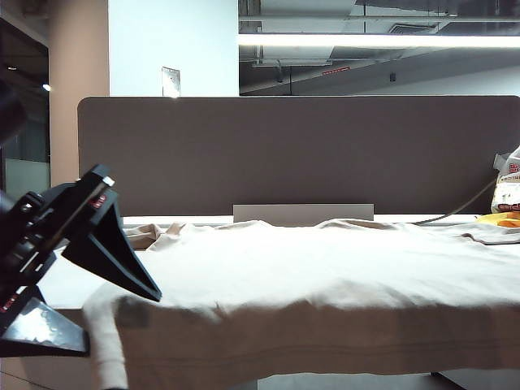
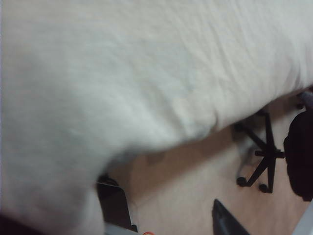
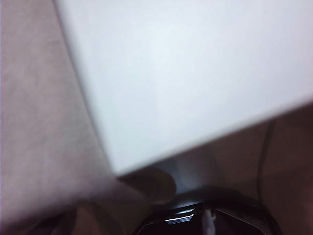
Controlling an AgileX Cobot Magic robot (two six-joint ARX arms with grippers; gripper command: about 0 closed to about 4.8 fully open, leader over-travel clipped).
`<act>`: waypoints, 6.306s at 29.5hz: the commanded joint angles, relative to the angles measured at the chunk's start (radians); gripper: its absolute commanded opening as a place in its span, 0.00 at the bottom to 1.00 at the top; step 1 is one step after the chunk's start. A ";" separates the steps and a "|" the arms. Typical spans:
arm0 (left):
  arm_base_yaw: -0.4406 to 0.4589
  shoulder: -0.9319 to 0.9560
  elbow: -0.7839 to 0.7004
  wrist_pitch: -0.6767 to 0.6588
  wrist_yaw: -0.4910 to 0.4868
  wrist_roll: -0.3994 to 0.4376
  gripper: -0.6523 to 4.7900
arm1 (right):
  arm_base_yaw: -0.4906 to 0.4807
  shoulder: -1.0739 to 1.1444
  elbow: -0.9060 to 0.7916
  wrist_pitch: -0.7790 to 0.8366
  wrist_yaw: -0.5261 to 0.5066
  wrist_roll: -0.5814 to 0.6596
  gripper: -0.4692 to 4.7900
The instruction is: Fold the bottom side of the T-shirt horizontally towards the center, about one-third of the way, then fold the sleeve back towards the center, creating a straight line along the edge of the T-shirt, and finally fold the bottom of the T-shirt up towards the top, creating a neat rectangle.
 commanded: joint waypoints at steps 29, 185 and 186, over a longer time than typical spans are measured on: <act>-0.074 0.016 0.004 0.122 0.000 0.011 0.11 | 0.001 -0.172 0.031 0.083 -0.137 0.043 0.08; 0.121 0.358 0.737 -0.510 -0.180 0.416 0.19 | 0.100 0.392 0.779 -0.391 0.003 -0.150 0.08; 0.121 0.358 0.737 -0.513 -0.190 0.416 0.16 | 0.100 0.392 0.779 -0.393 0.003 -0.151 0.08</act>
